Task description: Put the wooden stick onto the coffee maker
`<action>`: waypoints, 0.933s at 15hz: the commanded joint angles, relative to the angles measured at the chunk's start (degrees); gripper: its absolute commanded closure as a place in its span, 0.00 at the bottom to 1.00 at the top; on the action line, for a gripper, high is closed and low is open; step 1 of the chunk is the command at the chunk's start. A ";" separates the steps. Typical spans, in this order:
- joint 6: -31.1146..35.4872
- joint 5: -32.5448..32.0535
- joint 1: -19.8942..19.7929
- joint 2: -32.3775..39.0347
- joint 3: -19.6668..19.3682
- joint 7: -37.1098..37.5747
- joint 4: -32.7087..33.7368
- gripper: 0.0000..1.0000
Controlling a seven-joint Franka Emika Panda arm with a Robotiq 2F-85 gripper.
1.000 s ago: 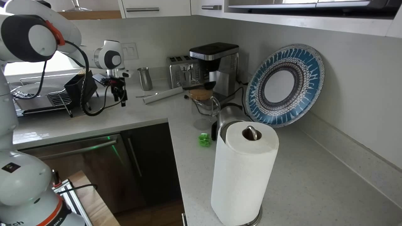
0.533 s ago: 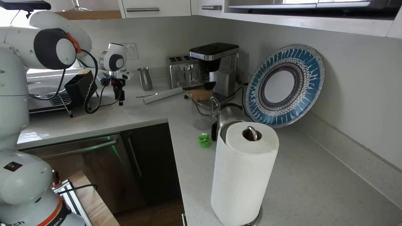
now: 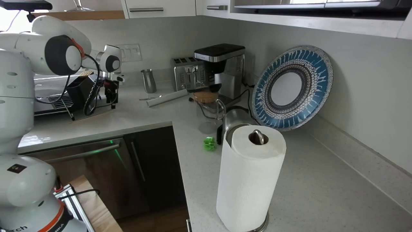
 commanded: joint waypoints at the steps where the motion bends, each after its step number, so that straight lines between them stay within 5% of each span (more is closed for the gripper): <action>1: -0.29 0.29 0.57 0.09 -0.68 -0.18 0.36 0.02; 7: -2.44 -2.43 3.81 -0.92 -0.75 4.30 -0.28 0.00; 14: 5.55 -5.33 7.14 -2.39 -2.17 8.29 -4.52 0.00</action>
